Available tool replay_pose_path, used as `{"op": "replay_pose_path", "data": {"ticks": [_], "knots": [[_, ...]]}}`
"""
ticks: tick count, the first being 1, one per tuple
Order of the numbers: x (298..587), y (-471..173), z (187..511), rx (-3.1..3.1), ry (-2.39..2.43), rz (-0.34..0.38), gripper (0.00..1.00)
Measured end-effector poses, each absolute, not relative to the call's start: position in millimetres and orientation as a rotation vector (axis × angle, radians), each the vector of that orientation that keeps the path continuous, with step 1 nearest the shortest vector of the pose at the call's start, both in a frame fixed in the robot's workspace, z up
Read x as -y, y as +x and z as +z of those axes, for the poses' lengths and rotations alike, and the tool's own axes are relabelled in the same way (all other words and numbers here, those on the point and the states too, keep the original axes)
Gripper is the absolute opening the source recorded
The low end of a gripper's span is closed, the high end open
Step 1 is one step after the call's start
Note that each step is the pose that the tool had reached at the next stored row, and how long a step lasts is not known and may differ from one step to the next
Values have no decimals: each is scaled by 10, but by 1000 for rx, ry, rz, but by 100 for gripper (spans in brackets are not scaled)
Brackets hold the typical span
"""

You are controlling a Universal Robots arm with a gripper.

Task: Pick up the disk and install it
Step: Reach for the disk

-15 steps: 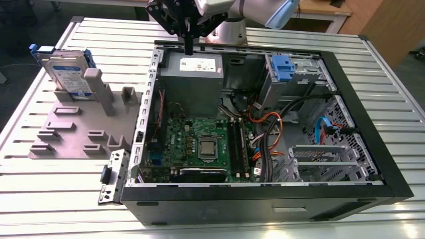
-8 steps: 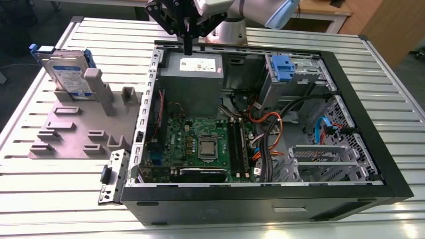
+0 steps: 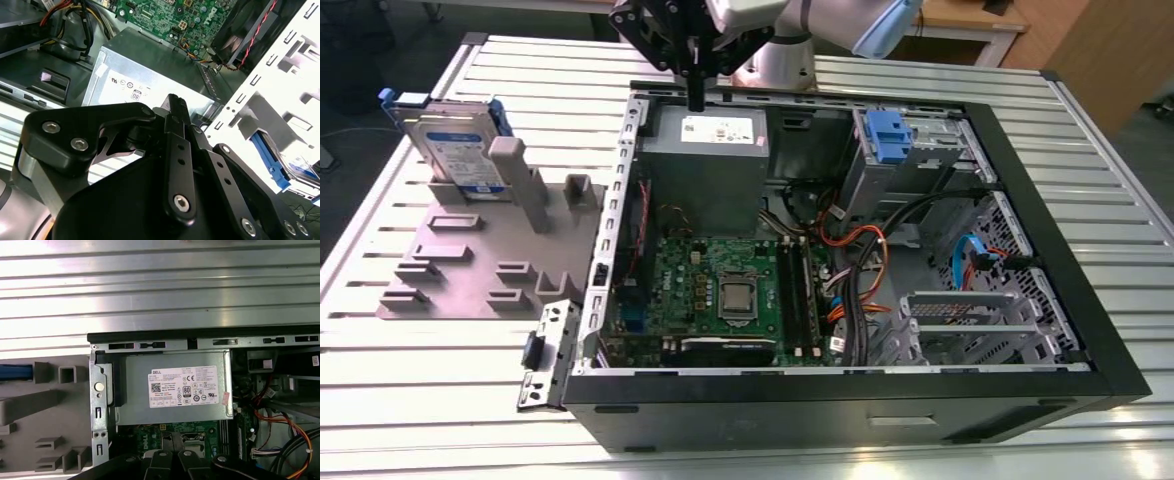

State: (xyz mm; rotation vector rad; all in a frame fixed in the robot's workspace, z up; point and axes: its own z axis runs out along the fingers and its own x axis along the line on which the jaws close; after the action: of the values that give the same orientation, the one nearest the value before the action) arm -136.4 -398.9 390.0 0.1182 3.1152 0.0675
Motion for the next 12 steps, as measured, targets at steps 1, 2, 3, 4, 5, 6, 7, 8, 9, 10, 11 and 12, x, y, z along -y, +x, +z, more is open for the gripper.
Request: {"op": "replay_pose_path", "data": {"ticks": [1, 2, 3, 4, 5, 6, 7, 8, 9, 10, 11, 12], "knots": [[3989, -1366, 3900, -3115, 118, 68, 11], [3989, -1368, 3900, -3115, 118, 68, 11], [3989, -1370, 3900, -3115, 118, 68, 11], [3989, -1371, 3900, -3115, 118, 67, 11], [3989, -1374, 3899, -3115, 118, 68, 11], [3989, -1375, 3899, -3115, 118, 68, 11], [3989, -1376, 3899, -3115, 118, 68, 11], [3989, -1377, 3899, -3115, 118, 68, 11], [3989, -1380, 3899, -3115, 118, 68, 11], [3989, -1381, 3899, -3115, 118, 68, 11], [3989, -1382, 3899, -3115, 118, 67, 11], [3989, -1384, 3899, -3115, 118, 68, 11]]}}
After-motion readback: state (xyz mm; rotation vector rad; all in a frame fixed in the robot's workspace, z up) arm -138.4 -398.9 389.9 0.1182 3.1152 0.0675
